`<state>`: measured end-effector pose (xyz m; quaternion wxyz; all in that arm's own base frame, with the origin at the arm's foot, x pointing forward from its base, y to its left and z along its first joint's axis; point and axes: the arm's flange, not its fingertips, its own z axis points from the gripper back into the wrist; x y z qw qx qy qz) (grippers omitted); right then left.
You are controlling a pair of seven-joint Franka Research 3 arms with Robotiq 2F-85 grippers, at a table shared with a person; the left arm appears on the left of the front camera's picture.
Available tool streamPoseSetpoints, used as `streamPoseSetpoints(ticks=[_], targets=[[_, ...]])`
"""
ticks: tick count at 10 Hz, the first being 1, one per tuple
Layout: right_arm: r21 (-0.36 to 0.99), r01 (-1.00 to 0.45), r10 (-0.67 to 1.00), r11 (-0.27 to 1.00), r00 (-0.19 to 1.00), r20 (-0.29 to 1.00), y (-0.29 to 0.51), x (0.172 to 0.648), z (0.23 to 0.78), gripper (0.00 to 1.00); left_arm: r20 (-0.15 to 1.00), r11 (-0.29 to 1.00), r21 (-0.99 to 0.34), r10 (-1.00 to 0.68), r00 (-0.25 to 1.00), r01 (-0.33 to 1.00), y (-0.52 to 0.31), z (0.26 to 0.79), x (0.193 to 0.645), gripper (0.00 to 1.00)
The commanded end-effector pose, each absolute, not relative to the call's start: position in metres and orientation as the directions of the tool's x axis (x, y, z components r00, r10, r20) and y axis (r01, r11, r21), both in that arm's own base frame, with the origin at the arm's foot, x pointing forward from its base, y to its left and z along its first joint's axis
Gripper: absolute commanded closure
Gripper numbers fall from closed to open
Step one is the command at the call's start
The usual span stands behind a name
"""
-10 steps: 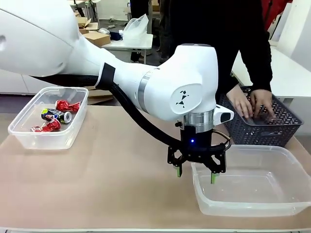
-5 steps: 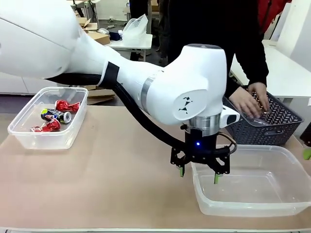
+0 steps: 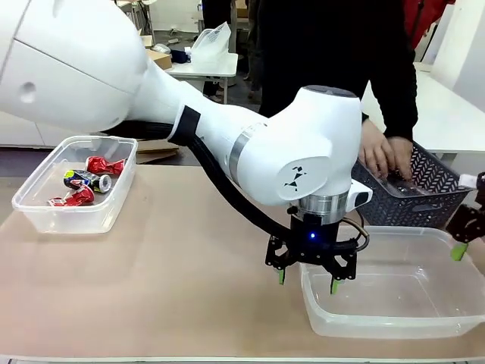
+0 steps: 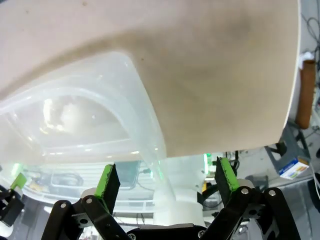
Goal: Sort the waste into each basket.
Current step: Pick up the Organizing box on the right side of the table and lift it.
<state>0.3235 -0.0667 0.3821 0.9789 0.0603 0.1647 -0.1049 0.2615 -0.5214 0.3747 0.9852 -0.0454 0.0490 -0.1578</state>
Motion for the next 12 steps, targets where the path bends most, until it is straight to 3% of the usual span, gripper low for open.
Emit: streamPoseSetpoints(ticks=[1,5,7,8,9,10,11,12], targets=[[0.087,0.245,-0.201,0.966,0.917,-0.343,-0.043,0.253,0.313,0.0,-0.094,0.959,-0.081,-0.278,0.956,0.271,-0.525,0.372,0.266,0.0],[0.095,0.271,-0.218,0.958,0.901,-0.375,-0.035,0.249,0.281,0.0,-0.123,0.958,-0.095,-0.281,0.952,0.271,-0.52,0.365,0.276,0.0],[0.108,0.268,-0.216,0.957,0.913,-0.348,-0.035,0.246,0.296,0.0,-0.123,0.963,-0.085,-0.266,0.956,0.257,-0.522,0.367,0.279,0.04],[0.099,0.242,-0.195,0.965,0.92,-0.34,-0.032,0.244,0.303,0.0,-0.111,0.968,-0.077,-0.247,0.963,0.239,-0.524,0.368,0.28,0.55],[0.094,0.206,-0.166,0.974,0.932,-0.322,-0.027,0.241,0.307,0.25,-0.115,0.97,-0.077,-0.24,0.964,0.232,-0.525,0.367,0.281,0.63],[0.09,0.184,-0.147,0.979,0.936,-0.319,-0.024,0.237,0.311,0.54,-0.11,0.973,-0.072,-0.227,0.968,0.22,-0.526,0.366,0.281,1.0],[0.088,0.162,-0.127,0.983,0.942,-0.31,-0.023,0.233,0.315,0.81,-0.105,0.975,-0.069,-0.218,0.97,0.211,-0.526,0.366,0.282,1.0],[0.08,0.144,-0.113,0.986,0.943,-0.313,-0.022,0.229,0.317,1.0,-0.094,0.978,-0.063,-0.203,0.975,0.197,-0.527,0.366,0.284,1.0]])
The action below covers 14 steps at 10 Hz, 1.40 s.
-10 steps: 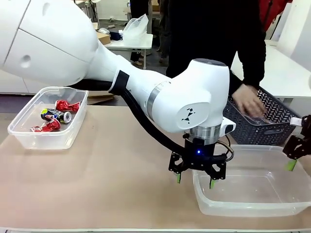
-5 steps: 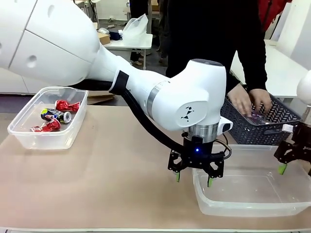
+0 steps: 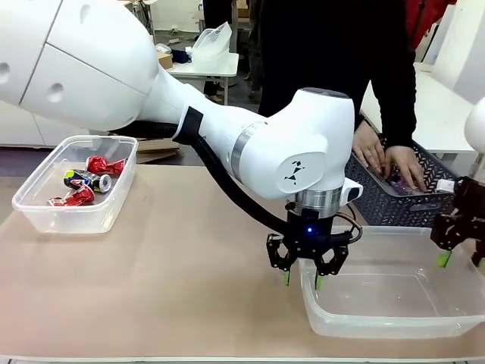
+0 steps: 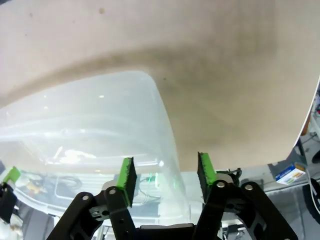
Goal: Sort the waste into each basket.
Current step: Pick up the Organizing box on the right side of the table and lift it.
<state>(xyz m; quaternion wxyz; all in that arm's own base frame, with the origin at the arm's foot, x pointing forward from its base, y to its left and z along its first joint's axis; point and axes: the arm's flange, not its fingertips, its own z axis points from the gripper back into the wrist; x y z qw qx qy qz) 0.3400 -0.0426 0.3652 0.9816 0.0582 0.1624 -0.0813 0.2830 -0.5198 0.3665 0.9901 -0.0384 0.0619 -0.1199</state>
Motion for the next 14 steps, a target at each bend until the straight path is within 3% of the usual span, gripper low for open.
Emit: streamPoseSetpoints(ticks=[1,2,3,4,10,14], targets=[[0.033,0.12,-0.103,0.992,0.938,-0.332,-0.022,0.226,0.315,1.0,-0.078,0.981,-0.068,-0.186,0.979,0.181,-0.527,0.365,0.285,0.82],[0.031,0.089,-0.073,0.996,0.937,-0.341,-0.021,0.224,0.313,1.0,-0.062,0.983,-0.074,-0.171,0.983,0.166,-0.528,0.365,0.287,0.92],[0.028,0.077,-0.062,0.997,0.935,-0.35,-0.021,0.224,0.312,0.93,-0.065,0.983,-0.078,-0.174,0.983,0.168,-0.529,0.365,0.288,1.0],[0.03,0.074,-0.059,0.997,0.934,-0.352,-0.022,0.224,0.311,1.0,-0.067,0.982,-0.085,-0.176,0.982,0.17,-0.53,0.365,0.288,1.0],[0.029,0.12,-0.106,0.992,0.949,-0.298,-0.032,0.229,0.328,1.0,-0.09,0.978,-0.092,-0.198,0.976,0.189,-0.525,0.376,0.283,1.0],[-0.054,0.038,-0.051,0.998,0.96,-0.276,-0.007,0.275,0.451,1.0,-0.114,0.967,-0.087,-0.25,0.961,0.241,-0.491,0.466,0.276,1.0]])
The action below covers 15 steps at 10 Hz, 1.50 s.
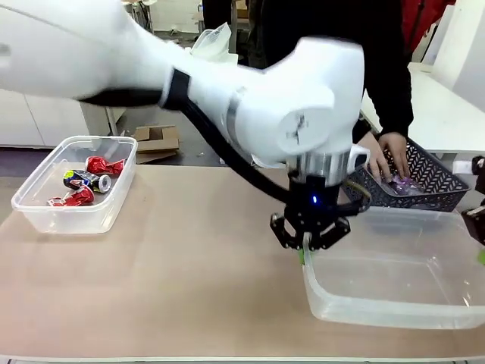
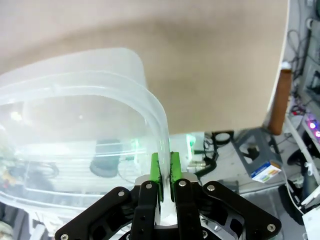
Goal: Sort the waste into each basket.
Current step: Pick up the Organizing box on the right side of the table and lift it.
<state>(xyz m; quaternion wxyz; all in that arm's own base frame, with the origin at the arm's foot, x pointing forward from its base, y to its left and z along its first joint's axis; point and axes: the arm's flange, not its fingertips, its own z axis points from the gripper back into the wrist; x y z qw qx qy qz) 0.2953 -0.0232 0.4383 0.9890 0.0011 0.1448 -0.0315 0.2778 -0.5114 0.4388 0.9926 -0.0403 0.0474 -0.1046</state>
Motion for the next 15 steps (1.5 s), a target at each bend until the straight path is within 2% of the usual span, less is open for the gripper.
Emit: streamPoseSetpoints(ticks=[1,3,5,6,7,9,10,11,12,14,15], targets=[[-0.088,0.029,-0.052,0.996,0.96,-0.276,0.005,0.288,0.476,1.0,-0.108,0.97,-0.078,-0.236,0.966,0.229,-0.477,0.489,0.274,1.0],[-0.081,0.045,-0.063,0.996,0.968,-0.243,0.021,0.315,0.515,1.0,-0.079,0.973,-0.086,-0.223,0.972,0.216,-0.44,0.529,0.268,1.0],[0.031,0.036,-0.029,0.999,0.978,-0.208,0.035,0.332,0.546,1.0,-0.046,0.994,-0.035,-0.108,0.993,0.106,-0.4,0.543,0.252,1.0],[0.098,0.021,0.001,0.995,0.974,-0.227,0.04,0.33,0.549,1.0,-0.023,0.998,-0.034,-0.048,0.999,0.047,-0.385,0.542,0.246,1.0],[0.027,0.021,-0.015,0.999,0.978,-0.206,0.044,0.316,0.542,1.0,-0.036,0.986,-0.084,-0.147,0.988,0.144,-0.434,0.547,0.268,1.0],[0.027,0.021,-0.015,0.999,0.978,-0.206,0.044,0.316,0.542,1.0,-0.036,0.986,-0.084,-0.147,0.988,0.144,-0.434,0.547,0.268,1.0],[0.076,0.011,0.006,0.997,0.976,-0.218,0.055,0.324,0.546,0.92,-0.036,0.986,-0.084,-0.147,0.988,0.144,-0.434,0.547,0.268,1.0],[0.125,0.015,0.011,0.992,0.979,-0.206,0.061,0.332,0.546,0.92,-0.023,0.99,-0.08,-0.116,0.993,0.114,-0.428,0.545,0.265,0.95],[0.114,-0.021,0.041,0.993,0.983,-0.177,0.088,0.35,0.551,0.92,-0.049,0.988,-0.082,-0.137,0.989,0.132,-0.419,0.551,0.278,0.95],[0.123,-0.123,0.142,0.985,0.976,-0.167,0.15,0.388,0.545,0.92,-0.008,1.0,0.001,-0.017,1.0,0.017,-0.366,0.578,0.285,0.95],[0.122,-0.146,0.166,0.982,0.972,-0.169,0.175,0.401,0.541,0.92,0.011,0.999,0.001,0.038,0.999,-0.038,-0.336,0.586,0.285,0.95]])
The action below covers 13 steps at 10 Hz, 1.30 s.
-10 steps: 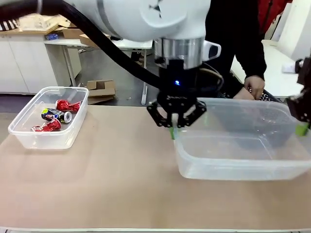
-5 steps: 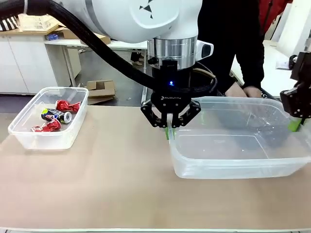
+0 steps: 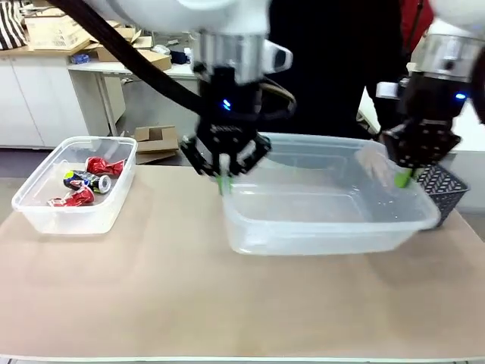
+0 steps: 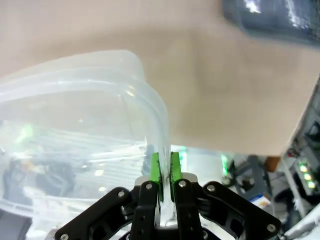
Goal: Sort the waste into each basket.
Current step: Pick up the Organizing box on the right side of the table and lift it.
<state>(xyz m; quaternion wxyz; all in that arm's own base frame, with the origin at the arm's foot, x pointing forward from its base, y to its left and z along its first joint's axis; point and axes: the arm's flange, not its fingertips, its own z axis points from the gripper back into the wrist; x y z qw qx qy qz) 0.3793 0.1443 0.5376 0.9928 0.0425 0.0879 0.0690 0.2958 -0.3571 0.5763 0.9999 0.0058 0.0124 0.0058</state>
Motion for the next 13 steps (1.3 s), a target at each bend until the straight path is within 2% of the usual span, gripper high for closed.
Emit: streamPoseSetpoints(ticks=[1,2,5,7,9,12,13], targets=[[0.108,-0.165,0.181,0.98,0.969,-0.166,0.194,0.415,0.538,0.92,0.02,0.998,-0.013,0.064,0.998,-0.064,-0.314,0.585,0.291,0.95],[0.11,-0.177,0.193,0.978,0.969,-0.157,0.203,0.429,0.54,0.92,0.039,0.997,-0.058,0.047,0.998,-0.045,-0.302,0.575,0.304,0.95],[0.139,-0.201,0.22,0.97,0.965,-0.145,0.202,0.444,0.552,0.92,0.027,0.999,0.0,0.054,0.998,-0.054,-0.309,0.532,0.352,0.95],[0.171,-0.209,0.244,0.963,0.944,-0.221,0.196,0.419,0.554,0.92,0.024,0.999,-0.003,0.052,0.998,-0.052,-0.301,0.537,0.377,0.95],[0.178,-0.16,0.197,0.971,0.957,-0.214,0.193,0.392,0.552,0.92,0.033,0.998,-0.007,0.06,0.998,-0.06,-0.297,0.547,0.393,0.95],[0.197,-0.043,0.077,0.979,0.983,-0.169,0.188,0.39,0.548,0.92,0.029,0.997,-0.077,-0.001,1.0,0.004,-0.299,0.551,0.4,0.95],[0.139,-0.114,0.14,0.984,0.972,-0.189,0.183,0.398,0.556,0.92,0.012,0.998,-0.025,0.057,0.998,-0.057,-0.296,0.548,0.394,0.95]])
